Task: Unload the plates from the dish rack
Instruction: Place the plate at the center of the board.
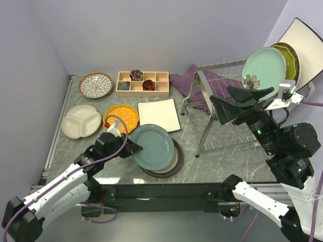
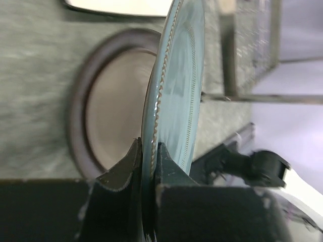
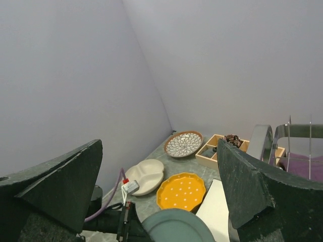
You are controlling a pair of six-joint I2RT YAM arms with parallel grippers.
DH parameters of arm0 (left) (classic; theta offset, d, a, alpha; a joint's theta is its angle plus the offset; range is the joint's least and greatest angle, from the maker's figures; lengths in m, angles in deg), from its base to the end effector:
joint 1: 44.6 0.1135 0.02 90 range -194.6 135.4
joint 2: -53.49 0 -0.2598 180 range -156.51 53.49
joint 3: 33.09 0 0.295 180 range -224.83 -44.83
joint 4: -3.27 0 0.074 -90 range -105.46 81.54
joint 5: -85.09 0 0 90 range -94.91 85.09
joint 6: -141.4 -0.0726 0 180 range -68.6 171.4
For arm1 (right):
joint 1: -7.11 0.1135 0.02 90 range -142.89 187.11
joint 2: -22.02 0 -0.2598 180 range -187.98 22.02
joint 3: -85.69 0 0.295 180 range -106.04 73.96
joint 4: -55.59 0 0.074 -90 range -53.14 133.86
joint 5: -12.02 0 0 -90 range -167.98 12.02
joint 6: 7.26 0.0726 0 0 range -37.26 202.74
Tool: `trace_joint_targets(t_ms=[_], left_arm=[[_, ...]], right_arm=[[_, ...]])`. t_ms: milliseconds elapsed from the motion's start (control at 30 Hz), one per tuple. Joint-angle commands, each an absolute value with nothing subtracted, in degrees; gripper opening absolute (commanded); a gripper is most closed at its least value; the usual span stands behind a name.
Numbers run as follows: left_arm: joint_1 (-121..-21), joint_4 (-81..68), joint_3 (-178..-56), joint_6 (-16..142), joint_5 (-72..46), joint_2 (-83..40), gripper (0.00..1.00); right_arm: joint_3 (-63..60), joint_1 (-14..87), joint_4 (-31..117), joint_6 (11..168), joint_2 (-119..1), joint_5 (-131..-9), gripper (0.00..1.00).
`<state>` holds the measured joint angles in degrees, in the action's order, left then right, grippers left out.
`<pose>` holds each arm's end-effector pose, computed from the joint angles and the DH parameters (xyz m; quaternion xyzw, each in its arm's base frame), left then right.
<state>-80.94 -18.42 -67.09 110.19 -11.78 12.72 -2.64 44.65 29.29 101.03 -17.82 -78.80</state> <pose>0.1919 -0.1519 0.1788 -0.1369 0.8472 -0.4116 0.3066 0.1210 0.0916 0.5562 -0.0874 0.5509 0.3850 0.7352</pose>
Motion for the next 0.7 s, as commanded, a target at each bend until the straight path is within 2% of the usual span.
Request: trace_joint_targets(t_ms=[0,500,667], left_arm=[[-80.7,-2.8,-67.8,114.9,-19.3,13.9,0.01],[-80.7,5.3,-61.1,117.8,-22.5,8.0,0.01],[-80.7,6.7,-59.2,118.4,-22.8,7.4,0.04]], right_arm=[[-2.7,44.9,30.6,100.1,-17.6,-78.4,1.0],[-1.2,45.0,32.3,99.3,-16.7,-78.2,1.0],[-1.8,44.9,31.5,99.0,-17.3,-78.2,1.0]])
